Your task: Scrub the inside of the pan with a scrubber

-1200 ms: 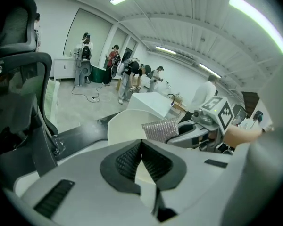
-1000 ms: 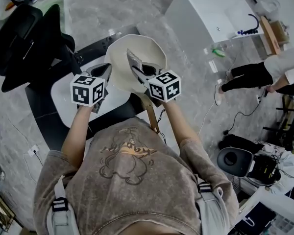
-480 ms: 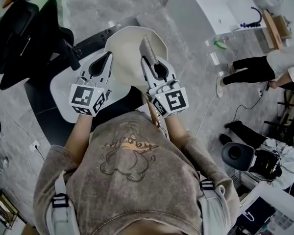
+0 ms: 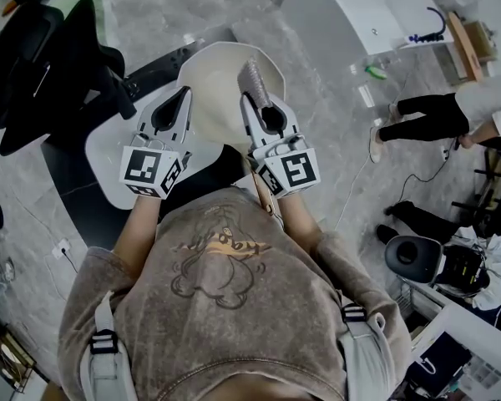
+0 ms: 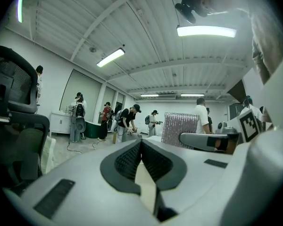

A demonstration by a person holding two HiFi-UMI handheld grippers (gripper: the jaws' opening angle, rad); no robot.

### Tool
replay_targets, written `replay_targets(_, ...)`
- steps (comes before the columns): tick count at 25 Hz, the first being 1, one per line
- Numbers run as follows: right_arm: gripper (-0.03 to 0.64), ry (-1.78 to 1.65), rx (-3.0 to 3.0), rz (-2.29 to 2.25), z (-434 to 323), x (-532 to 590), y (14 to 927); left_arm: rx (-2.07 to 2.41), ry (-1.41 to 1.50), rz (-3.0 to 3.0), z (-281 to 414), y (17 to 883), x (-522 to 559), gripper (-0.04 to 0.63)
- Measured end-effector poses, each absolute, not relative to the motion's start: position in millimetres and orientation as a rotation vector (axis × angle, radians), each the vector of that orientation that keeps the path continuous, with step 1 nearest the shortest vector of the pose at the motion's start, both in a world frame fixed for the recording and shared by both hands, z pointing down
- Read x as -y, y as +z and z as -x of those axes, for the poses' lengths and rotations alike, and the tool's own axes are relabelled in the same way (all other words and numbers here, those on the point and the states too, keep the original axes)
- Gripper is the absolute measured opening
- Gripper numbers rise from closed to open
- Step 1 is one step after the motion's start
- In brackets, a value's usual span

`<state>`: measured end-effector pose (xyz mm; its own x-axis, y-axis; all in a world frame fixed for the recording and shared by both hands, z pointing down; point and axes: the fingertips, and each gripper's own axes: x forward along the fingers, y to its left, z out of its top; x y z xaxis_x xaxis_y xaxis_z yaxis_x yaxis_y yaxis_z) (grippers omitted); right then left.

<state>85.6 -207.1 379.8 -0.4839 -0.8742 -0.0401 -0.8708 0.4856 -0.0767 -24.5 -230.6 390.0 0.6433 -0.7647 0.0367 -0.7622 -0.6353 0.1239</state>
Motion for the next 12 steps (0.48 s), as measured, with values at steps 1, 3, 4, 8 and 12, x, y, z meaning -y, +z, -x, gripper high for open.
replay_targets(1,0.084,-0.07,-2.644,1.559,-85.3,206.9,380.2,1.275,-0.028,-2.729,24.3,390.4,230.4,0.017)
replay_targets(3,0.084,-0.068,-2.648,1.563,-85.0,206.7,380.8,1.274,-0.027,-2.726,23.8,390.7,230.2,0.017)
replay_targets(4,0.084,-0.07,-2.647,1.566,-85.0,206.8,381.0,1.274,-0.027,-2.725,23.7,390.6,230.0,0.017)
replay_targets(8,0.084,-0.072,-2.64,1.573,-85.5,207.6,379.7,1.275,-0.028,-2.719,24.6,391.3,229.8,0.017)
replay_targets(12,0.084,-0.064,-2.651,1.583,-85.2,207.4,381.9,1.279,-0.022,-2.707,25.5,393.4,229.8,0.017)
